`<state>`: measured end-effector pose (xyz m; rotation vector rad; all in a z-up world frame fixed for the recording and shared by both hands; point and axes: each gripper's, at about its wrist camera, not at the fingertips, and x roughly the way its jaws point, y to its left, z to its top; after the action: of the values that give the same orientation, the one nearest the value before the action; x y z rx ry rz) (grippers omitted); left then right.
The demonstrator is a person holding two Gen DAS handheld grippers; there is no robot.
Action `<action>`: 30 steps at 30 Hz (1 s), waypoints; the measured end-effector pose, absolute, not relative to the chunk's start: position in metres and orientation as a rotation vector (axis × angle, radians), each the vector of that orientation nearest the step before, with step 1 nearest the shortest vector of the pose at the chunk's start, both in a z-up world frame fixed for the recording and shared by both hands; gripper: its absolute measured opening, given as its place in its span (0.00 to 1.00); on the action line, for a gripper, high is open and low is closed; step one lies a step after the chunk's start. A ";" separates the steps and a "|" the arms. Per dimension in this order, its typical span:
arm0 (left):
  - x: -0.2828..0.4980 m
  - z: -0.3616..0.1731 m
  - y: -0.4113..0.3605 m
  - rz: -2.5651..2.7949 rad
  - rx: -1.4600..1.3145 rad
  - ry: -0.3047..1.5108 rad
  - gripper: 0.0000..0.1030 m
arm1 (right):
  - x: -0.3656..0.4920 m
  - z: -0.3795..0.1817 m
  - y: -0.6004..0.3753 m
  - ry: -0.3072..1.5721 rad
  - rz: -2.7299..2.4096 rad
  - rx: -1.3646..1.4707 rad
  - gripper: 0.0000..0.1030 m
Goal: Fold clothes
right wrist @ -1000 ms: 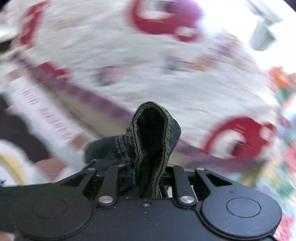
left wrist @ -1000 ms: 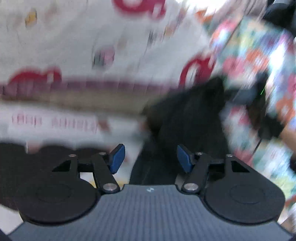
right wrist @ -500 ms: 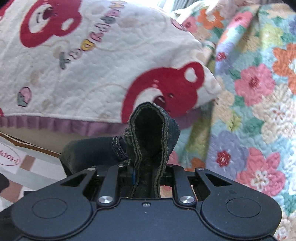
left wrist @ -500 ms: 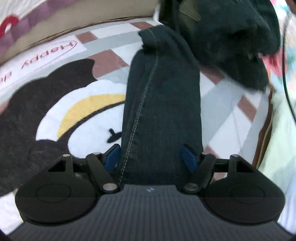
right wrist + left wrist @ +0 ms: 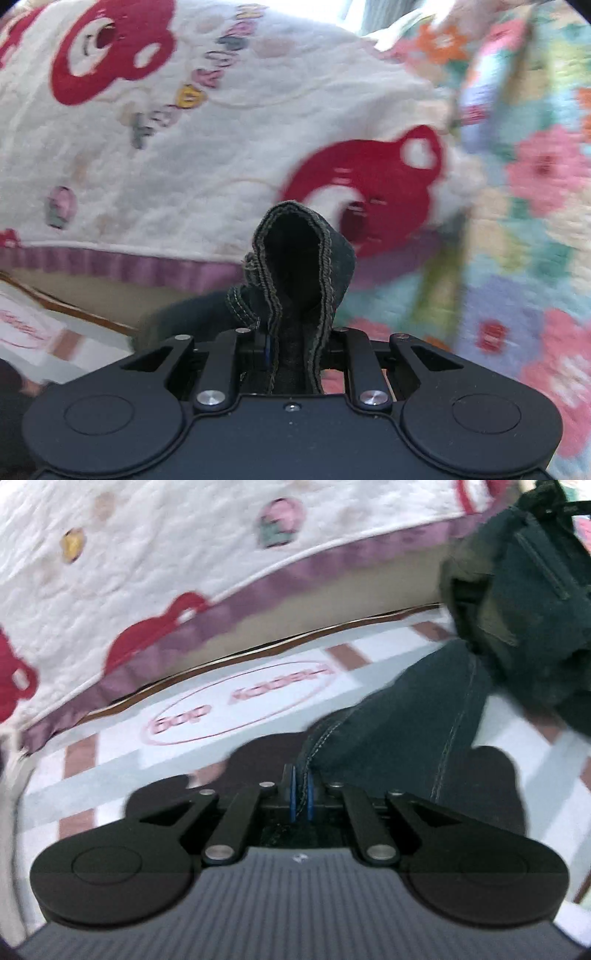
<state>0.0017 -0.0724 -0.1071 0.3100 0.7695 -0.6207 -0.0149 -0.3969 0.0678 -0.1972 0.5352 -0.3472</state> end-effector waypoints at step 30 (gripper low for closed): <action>-0.031 -0.182 -0.146 -0.921 0.188 0.994 0.67 | 0.007 0.061 -0.382 0.577 -0.267 -0.132 0.20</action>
<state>-0.0309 -0.1458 -0.1818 0.1881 0.9942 -0.9208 0.0070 -0.3821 0.0606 -0.1324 0.5770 -0.2671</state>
